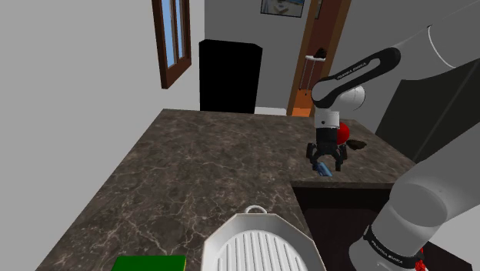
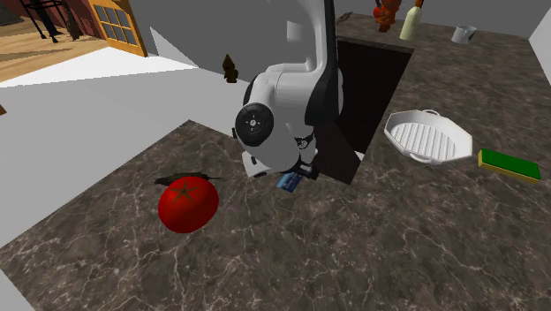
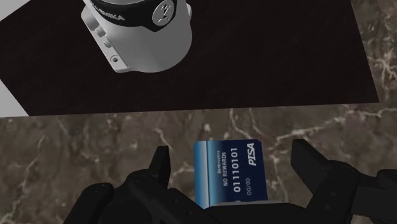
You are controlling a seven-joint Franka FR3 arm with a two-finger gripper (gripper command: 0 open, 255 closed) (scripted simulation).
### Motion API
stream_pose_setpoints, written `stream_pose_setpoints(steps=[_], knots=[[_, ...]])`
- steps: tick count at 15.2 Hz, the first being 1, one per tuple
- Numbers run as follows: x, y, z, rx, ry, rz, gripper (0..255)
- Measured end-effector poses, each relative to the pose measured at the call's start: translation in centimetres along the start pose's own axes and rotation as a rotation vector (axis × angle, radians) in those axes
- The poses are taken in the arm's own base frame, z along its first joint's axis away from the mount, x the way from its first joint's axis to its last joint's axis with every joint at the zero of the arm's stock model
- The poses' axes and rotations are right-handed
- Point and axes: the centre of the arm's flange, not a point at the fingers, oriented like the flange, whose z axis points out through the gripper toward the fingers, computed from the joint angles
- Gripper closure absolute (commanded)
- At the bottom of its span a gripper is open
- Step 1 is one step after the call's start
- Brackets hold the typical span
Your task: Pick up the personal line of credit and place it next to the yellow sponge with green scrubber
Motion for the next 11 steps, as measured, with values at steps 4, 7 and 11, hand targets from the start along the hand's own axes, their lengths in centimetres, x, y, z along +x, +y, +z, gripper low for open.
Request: stream_pose_setpoints(steps=[4,7,11], knots=[[0.00,0.00,0.03,0.000,0.000,0.000,255],[0.00,0.00,0.01,0.000,0.001,0.000,255],[-0.01,-0.01,0.02,0.000,0.000,0.000,255]])
